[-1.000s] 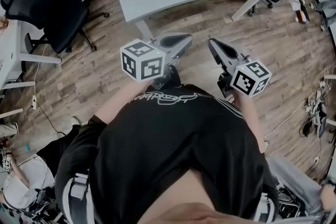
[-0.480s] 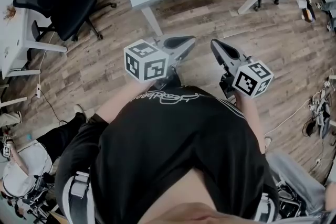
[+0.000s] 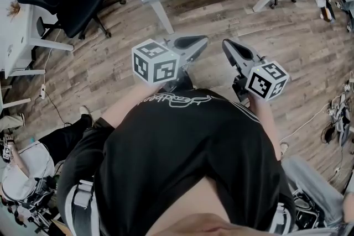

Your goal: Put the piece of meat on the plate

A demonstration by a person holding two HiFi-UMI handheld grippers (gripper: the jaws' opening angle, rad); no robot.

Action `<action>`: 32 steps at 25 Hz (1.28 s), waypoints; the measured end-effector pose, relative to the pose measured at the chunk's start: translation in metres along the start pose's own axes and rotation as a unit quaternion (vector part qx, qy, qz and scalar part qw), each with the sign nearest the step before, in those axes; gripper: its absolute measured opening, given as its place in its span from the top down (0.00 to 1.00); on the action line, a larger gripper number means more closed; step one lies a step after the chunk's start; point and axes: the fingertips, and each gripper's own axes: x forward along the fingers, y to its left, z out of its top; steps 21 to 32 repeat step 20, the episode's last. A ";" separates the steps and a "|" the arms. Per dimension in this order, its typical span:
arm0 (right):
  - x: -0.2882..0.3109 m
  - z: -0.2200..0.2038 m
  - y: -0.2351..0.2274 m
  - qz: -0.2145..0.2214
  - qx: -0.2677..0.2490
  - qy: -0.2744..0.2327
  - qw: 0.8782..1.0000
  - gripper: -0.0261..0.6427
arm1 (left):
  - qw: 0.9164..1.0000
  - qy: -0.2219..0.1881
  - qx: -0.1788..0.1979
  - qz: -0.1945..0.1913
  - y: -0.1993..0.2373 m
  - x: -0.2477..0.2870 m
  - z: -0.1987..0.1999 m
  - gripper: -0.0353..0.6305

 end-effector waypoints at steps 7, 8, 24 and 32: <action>-0.003 0.006 0.006 0.003 -0.014 -0.006 1.000 0.95 | 1.000 -0.004 0.013 0.006 -0.005 -0.006 0.006 0.94; -0.004 0.008 0.007 0.002 -0.016 -0.008 1.000 0.95 | 1.000 -0.005 0.015 0.006 -0.005 -0.006 0.006 0.94; -0.007 0.014 0.011 -0.003 -0.028 -0.018 0.999 0.95 | 1.000 -0.009 0.028 0.005 -0.010 -0.011 0.013 0.94; -0.007 0.014 0.011 -0.003 -0.028 -0.018 0.999 0.95 | 1.000 -0.009 0.028 0.005 -0.010 -0.011 0.013 0.94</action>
